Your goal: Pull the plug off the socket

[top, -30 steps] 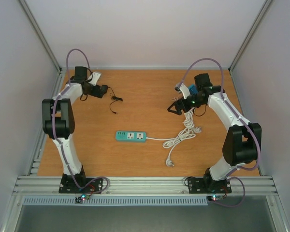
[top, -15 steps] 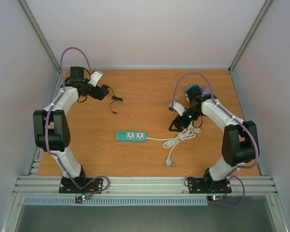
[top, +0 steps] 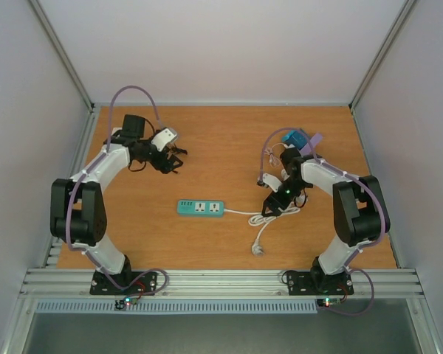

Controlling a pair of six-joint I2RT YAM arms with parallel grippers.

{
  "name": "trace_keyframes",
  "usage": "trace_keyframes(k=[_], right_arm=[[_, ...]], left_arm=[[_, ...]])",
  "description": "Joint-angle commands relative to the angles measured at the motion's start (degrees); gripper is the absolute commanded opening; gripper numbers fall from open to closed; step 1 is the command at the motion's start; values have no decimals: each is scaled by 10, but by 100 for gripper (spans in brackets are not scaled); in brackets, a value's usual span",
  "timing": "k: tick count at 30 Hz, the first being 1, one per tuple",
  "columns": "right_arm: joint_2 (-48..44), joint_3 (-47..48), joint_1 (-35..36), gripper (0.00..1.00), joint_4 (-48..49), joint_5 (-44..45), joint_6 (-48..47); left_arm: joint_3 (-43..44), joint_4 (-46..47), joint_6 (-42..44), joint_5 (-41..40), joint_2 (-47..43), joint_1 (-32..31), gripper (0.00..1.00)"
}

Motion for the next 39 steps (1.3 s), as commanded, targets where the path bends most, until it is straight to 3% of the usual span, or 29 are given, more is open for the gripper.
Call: trace_keyframes(k=[1,17,23,31,39], right_arm=[[1,-20,5,80,-7,19,1],[-82,-123,-1,79,6,83,-45],[-91,-137,-18,74,0,104,-70],[-112,-158,-61,72,-8,132,-118],[-130,-168,-89,71,-15,141,-148]], left_arm=[[-31,-22,45,39,-26,-12,85],[-126,-87,154,79,-49,-47,83],[-142,-89,172,86,-49,-62,82],[-120,-93,243,107,-22,-84,80],[-70,-65,250,79,45,-153,66]])
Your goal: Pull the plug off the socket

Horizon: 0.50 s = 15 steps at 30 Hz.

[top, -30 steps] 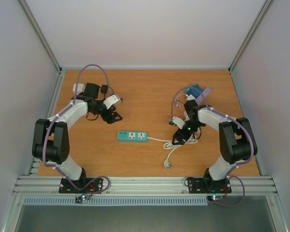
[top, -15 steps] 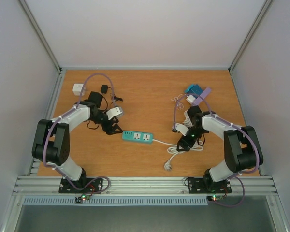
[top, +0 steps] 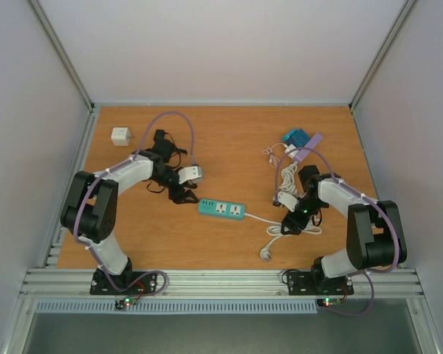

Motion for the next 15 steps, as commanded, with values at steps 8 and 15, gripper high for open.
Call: trace_keyframes(k=[8,15], right_arm=[[-11,-11,-52,70,-25,77,-56],[-10,-5,-98,70,-33,88,-86]], left_arm=[[37,-25,116,-12,66,-78,59],[12,-7,132,-52,78,-132,60]])
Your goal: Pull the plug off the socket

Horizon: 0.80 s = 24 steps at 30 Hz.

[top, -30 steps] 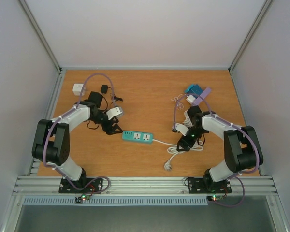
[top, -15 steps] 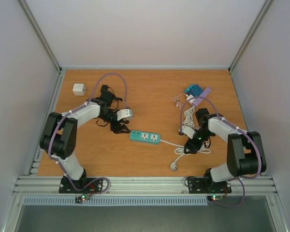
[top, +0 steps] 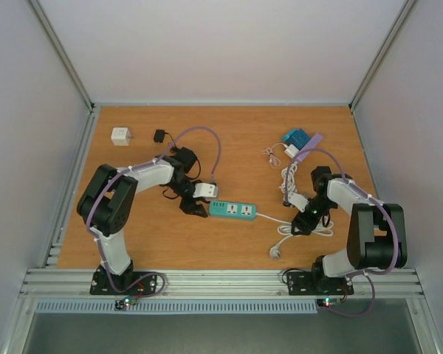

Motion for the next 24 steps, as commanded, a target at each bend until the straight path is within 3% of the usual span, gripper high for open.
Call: trace_keyframes(k=[1,8,12,15,19,24], right_arm=[[-2,-2,-32,70,-7,53,-42],[13,4,-52,70,0,66,-61],[18,2,-74,70,7,76,-79],[21,3,-82,70,8,77,-82],[22,3,-85,70,7,78,-85],[28,6,-101,70,9,83,-95]], left_arm=[[-16,14,30,-30,4,-37,60],[-42,31,33,-32,-28,-46,60],[-34,88,-14,-49,-43,-47,60],[-26,135,-54,-74,-39,-46,65],[16,88,-32,-44,-6,-55,80],[21,87,-8,-60,14,-94,84]])
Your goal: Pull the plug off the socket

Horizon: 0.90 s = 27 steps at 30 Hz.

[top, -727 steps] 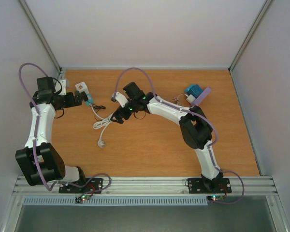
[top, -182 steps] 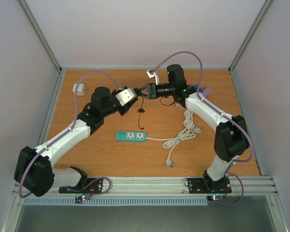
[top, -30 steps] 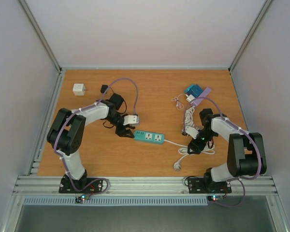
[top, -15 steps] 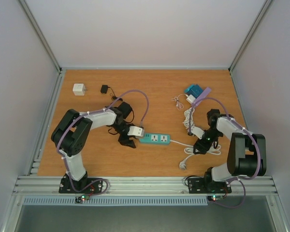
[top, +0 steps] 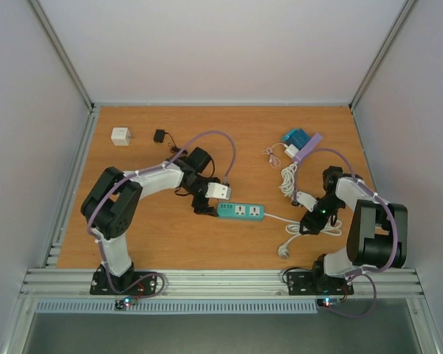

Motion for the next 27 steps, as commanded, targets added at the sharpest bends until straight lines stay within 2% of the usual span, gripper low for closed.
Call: trace_keyframes(k=[1,10,20,23,27], right_arm=[[20,-1,-27,70,23,65,-25],[27,-6,-69,70,27,76,-48],[33,-14,-128,70,47,108,-91],[42,3,-141,70,51,105,-89],[55,81,-150,71,11,44,-56]], left_arm=[[7,7,23,-1,22,-36,84],[11,20,4,14,35,-98,79],[-10,77,-64,47,34,-158,73],[-12,111,-95,51,36,-163,73],[-8,133,-149,34,28,-161,78]])
